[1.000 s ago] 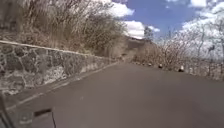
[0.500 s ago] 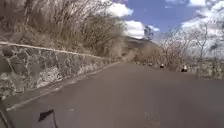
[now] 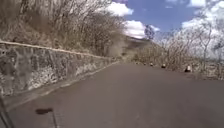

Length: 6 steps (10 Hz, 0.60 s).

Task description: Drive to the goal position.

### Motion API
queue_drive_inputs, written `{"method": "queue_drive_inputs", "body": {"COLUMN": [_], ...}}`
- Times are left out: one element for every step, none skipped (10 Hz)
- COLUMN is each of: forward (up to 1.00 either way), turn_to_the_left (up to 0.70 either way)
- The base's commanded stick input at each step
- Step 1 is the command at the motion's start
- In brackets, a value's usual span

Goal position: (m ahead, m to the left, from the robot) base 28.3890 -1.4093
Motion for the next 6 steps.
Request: {"method": "queue_drive_inputs", "body": {"forward": [0.70, 0.70, 0.70, 0.70, 0.70, 0.70], "turn_to_the_left": [0.00, 0.00, 0.00, 0.00, 0.00, 0.00]}}
